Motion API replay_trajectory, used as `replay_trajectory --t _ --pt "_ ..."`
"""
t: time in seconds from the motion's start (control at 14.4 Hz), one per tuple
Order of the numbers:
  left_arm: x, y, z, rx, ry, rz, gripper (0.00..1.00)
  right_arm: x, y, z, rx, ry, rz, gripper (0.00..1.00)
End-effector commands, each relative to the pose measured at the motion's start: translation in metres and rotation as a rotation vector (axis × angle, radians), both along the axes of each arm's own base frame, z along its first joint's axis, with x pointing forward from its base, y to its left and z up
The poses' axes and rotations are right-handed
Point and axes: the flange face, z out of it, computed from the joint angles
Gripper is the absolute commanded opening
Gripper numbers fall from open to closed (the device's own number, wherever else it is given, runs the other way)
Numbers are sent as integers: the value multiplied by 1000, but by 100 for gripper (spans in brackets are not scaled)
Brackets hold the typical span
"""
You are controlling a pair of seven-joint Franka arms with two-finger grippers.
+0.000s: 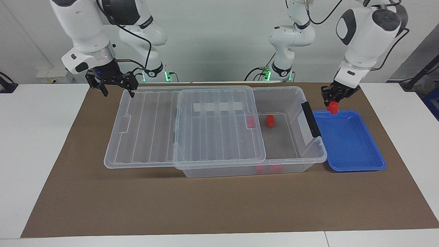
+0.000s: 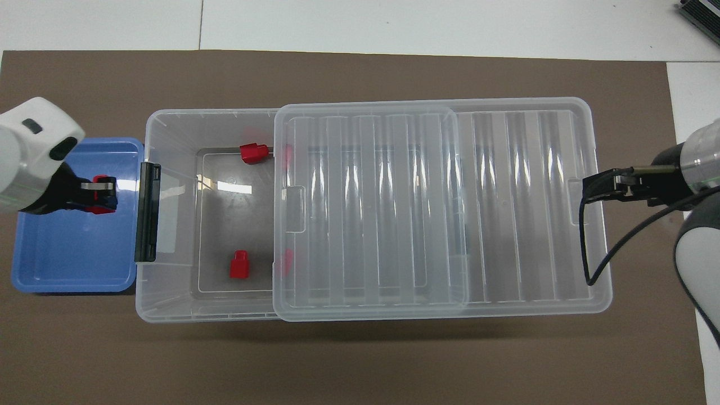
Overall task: Place red block in blue tray from box
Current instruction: 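Carry the red block with the left gripper over the blue tray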
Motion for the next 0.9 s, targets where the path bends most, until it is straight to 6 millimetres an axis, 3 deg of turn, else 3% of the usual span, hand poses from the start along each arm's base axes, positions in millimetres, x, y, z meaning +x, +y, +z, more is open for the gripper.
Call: replay_trajectory --t 0.0,0.07,0.21,0.35,0.49,0.83 --pt "-2 46 -2 -21 -8 -84 0 -6 1 0 9 -9 -17 100" --pt "-2 60 -4 -19 -23 -105 0 -6 1 1 11 -10 -17 100" --pt "-1 72 -14 -17 -38 -139 0 -6 1 1 11 -10 -17 100" --pt "1 84 -38 -12 -57 -161 0 -5 0 1 11 -13 -16 100" --pt "6 104 -75 -8 -70 -141 0 -3 -3 1 11 -21 -14 100" --pt "2 128 -138 5 -121 -104 0 5 -25 -1 14 -39 -27 100"
